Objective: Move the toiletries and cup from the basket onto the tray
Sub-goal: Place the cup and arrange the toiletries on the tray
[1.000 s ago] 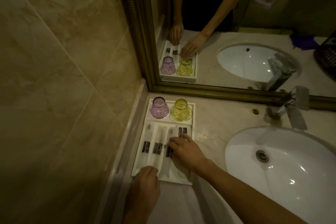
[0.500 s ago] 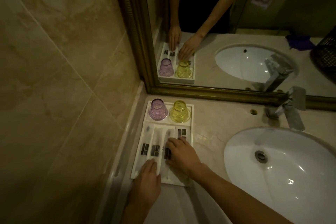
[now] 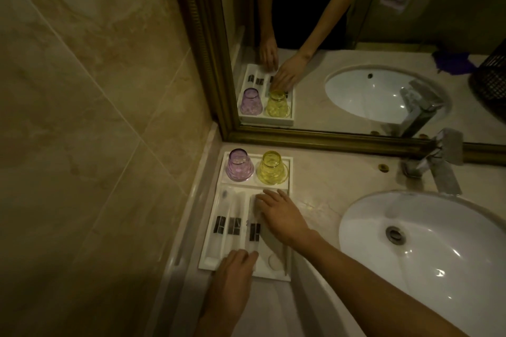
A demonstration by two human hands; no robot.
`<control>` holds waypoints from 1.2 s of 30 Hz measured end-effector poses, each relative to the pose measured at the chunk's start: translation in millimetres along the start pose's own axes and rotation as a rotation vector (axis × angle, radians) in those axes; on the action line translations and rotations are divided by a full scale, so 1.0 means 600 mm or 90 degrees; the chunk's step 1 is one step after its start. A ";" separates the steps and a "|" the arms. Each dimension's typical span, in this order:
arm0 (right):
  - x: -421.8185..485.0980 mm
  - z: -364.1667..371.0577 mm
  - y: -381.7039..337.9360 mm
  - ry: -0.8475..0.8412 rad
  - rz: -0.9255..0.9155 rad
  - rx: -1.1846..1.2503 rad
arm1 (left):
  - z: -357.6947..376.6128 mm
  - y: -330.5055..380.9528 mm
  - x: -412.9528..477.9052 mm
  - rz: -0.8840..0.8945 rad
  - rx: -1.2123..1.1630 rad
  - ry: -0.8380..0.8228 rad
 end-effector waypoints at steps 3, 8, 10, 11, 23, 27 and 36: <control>0.010 0.007 -0.002 -0.050 -0.017 -0.022 | 0.019 -0.019 -0.004 -0.003 0.001 0.009; 0.021 -0.002 -0.029 -0.034 -0.085 -0.047 | 0.009 -0.024 -0.014 -0.010 0.026 0.071; 0.019 0.011 -0.038 -0.070 -0.130 -0.070 | 0.009 -0.015 -0.014 0.032 0.022 0.075; 0.018 0.015 -0.036 -0.079 -0.132 -0.074 | 0.011 -0.010 -0.014 0.056 0.028 0.074; 0.002 -0.044 0.026 0.083 0.067 0.073 | 0.017 0.032 -0.034 0.095 -0.019 0.061; -0.062 -0.061 0.084 0.188 0.206 0.207 | 0.019 0.063 0.000 0.036 -0.109 0.032; -0.110 -0.035 0.085 0.134 0.200 0.172 | 0.016 0.101 0.045 0.045 -0.082 -0.034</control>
Point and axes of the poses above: each hand's wrist, its own x-axis towards the middle knuckle, its own z-axis out of the palm, y = z × x, the point moved 7 cm from there along x, towards the middle knuckle, and after that the axes turned 2 degrees about -y, right-handed, at the moved point
